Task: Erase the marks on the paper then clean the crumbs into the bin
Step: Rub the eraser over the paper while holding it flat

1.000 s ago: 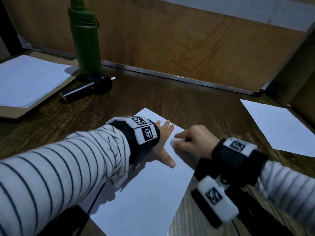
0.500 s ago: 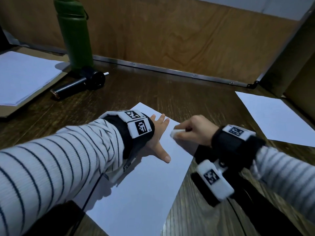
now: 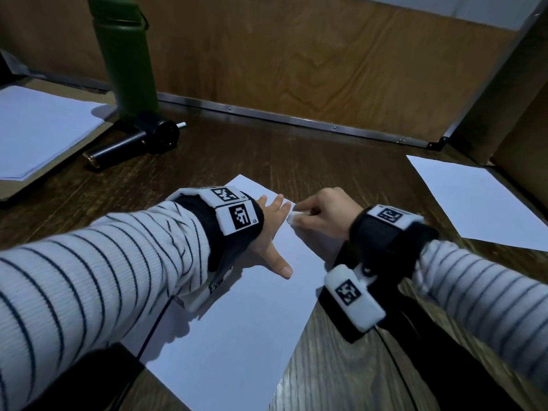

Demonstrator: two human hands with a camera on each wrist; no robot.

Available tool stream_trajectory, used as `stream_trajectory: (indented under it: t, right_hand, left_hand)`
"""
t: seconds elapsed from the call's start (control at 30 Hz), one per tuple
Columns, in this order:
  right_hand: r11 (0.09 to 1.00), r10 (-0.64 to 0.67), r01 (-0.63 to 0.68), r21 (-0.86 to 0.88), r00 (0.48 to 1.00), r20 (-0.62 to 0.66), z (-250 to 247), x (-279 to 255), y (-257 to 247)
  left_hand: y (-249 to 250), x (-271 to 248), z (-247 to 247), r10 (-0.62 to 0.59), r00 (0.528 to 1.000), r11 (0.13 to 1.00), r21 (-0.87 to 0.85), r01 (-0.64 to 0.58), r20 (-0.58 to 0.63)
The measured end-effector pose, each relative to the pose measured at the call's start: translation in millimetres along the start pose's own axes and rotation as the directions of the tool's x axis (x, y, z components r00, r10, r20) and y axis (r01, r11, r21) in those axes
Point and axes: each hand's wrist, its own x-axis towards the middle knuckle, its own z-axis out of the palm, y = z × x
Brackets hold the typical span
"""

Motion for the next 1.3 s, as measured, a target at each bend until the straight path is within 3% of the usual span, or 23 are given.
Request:
stream_trajectory:
  t: [0.1,0.23,0.47,0.57,0.67,0.73,0.8,0.93,1.0,1.07,1.13,1.3]
  right_hand:
    - [0.999,-0.046,0.046,-0.014,0.999,0.021,3.1,-10.8,-5.6]
    - [0.991,-0.130,0.123,0.045,0.963,0.234,2.2,-33.0,-9.9]
    - [0.999,0.037,-0.037,0.024,0.999,0.009,-0.4,4.1,4.3]
    - [0.997,-0.073,0.068,0.038,0.986,0.152,1.0,-19.9,1.4]
    - [0.991,-0.115,0.081,0.108,0.927,0.356,-2.9,-36.4,3.4]
    - [0.993,-0.055,0.019,0.120,0.951,0.305,-7.1,-27.2,8.0]
    - [0.994,0.031,-0.048,0.094,0.985,0.172,-9.3,-11.0,12.2]
    - [0.987,0.111,-0.116,0.109,0.992,0.053,-4.1,-4.9,16.7]
    - [0.986,0.029,-0.052,0.160,0.990,0.140,-1.0,-23.0,15.3]
    - [0.980,-0.059,-0.004,0.201,0.950,0.307,0.3,-43.7,11.1]
    - [0.976,-0.077,-0.004,0.216,0.928,0.364,-2.0,-48.3,10.2]
    - [0.994,0.048,-0.056,0.098,0.995,0.085,-4.5,-4.3,14.8]
  left_hand:
    - [-1.7,1.1,2.1,0.006,1.000,1.000,-0.012,-0.006,-0.009]
    - [0.2,2.0,2.1,-0.008,1.000,1.000,0.001,0.008,0.003]
    - [-4.9,4.0,8.0,0.018,0.999,0.998,-0.056,-0.020,-0.031]
    - [-2.6,2.9,4.3,0.006,1.000,1.000,-0.022,-0.007,-0.021]
    - [1.7,1.5,-0.6,-0.013,1.000,1.000,0.006,0.013,-0.002]
    - [2.1,-0.1,-3.5,-0.009,1.000,1.000,0.008,0.009,0.004]
    - [2.0,-1.8,-4.6,0.005,1.000,1.000,-0.001,-0.005,0.002]
    - [0.4,-0.1,-4.2,0.003,1.000,1.000,0.004,-0.003,0.015]
    - [-0.1,1.3,-3.2,0.001,1.000,1.000,-0.003,-0.001,0.015]
    - [0.2,2.0,-2.0,-0.009,1.000,1.000,-0.014,0.010,0.021]
    - [0.2,2.0,-2.2,-0.016,0.999,1.000,-0.010,0.016,0.030]
    - [1.5,-0.8,-5.7,-0.003,0.999,1.000,-0.008,0.004,0.034]
